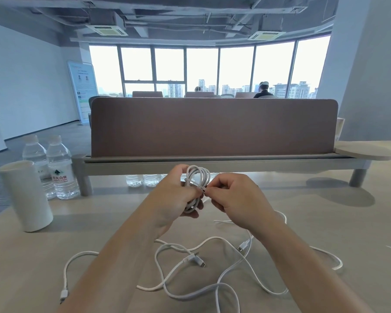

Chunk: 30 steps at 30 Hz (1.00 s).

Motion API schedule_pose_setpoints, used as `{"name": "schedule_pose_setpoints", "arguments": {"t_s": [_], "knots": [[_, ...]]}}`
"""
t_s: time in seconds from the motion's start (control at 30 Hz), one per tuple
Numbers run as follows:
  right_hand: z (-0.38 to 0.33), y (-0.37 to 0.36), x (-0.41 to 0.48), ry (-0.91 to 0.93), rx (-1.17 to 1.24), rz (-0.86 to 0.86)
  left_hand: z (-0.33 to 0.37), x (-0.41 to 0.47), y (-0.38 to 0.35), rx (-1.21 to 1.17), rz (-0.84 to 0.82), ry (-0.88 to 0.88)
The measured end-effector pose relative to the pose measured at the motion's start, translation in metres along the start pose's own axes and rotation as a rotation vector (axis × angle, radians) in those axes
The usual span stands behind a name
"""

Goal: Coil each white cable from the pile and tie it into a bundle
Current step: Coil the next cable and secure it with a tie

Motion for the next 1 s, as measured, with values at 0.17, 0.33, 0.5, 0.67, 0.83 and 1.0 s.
{"name": "schedule_pose_setpoints", "arguments": {"t_s": [0.17,0.33,0.5,0.67,0.83,1.0], "knots": [[-0.001,-0.001,-0.001,-0.005,-0.001,0.005,0.002,-0.001,0.004,0.012,-0.019,-0.018],[0.001,0.000,0.001,-0.004,0.004,0.016,0.004,-0.003,0.001,0.032,-0.035,-0.036],[-0.002,0.000,0.000,0.012,0.032,-0.028,0.005,-0.002,0.001,0.029,0.017,-0.045],[-0.006,0.000,-0.003,0.023,0.005,-0.061,0.004,0.001,0.004,0.046,0.081,-0.073],[-0.007,0.006,-0.002,0.004,0.020,-0.055,0.004,0.005,0.015,0.120,0.185,-0.121],[-0.008,0.014,-0.003,-0.041,0.037,-0.133,0.003,0.004,0.009,0.171,0.136,-0.158]]}}
Point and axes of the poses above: each hand's wrist, its own x-axis towards the middle knuckle, its own y-axis out of the back of the hand, z = x × y, the point moved 4 cm from there along x, towards the middle knuckle, and after that the axes turned 7 degrees about z, right-handed, at the moved point
